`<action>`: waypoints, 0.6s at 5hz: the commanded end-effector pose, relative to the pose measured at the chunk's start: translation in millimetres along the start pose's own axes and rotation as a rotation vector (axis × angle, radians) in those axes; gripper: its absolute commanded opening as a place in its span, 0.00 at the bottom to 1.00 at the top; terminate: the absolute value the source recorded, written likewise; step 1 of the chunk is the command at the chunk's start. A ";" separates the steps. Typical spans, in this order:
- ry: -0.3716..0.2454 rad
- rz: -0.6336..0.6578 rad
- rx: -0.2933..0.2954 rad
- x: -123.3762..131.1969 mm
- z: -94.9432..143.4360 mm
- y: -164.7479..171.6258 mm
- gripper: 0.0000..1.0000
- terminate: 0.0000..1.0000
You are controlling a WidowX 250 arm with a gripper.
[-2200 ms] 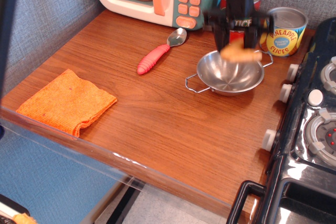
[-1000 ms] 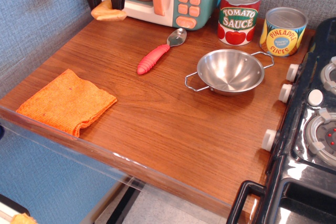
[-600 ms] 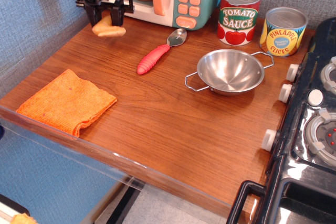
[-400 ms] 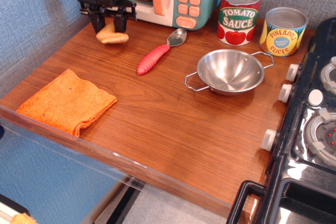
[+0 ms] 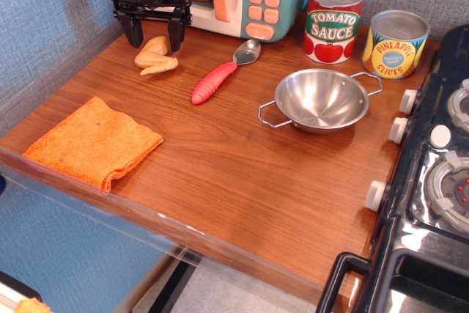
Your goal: Move the bread and place beneath the microwave
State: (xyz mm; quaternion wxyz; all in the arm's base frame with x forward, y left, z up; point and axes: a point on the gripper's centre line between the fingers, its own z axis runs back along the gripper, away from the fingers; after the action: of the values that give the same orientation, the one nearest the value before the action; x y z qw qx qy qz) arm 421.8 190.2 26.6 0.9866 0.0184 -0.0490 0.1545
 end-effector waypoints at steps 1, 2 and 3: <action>-0.053 -0.063 -0.007 -8.8 88.0 -8.0 1.00 0.00; -0.011 -0.197 0.006 -20.2 105.6 -21.7 1.00 0.00; 0.008 -0.312 0.024 -36.0 109.1 -38.8 1.00 0.00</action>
State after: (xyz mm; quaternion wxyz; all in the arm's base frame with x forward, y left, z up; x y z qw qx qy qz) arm 389.1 133.0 90.8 0.9997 0.0252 0.0047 -0.0012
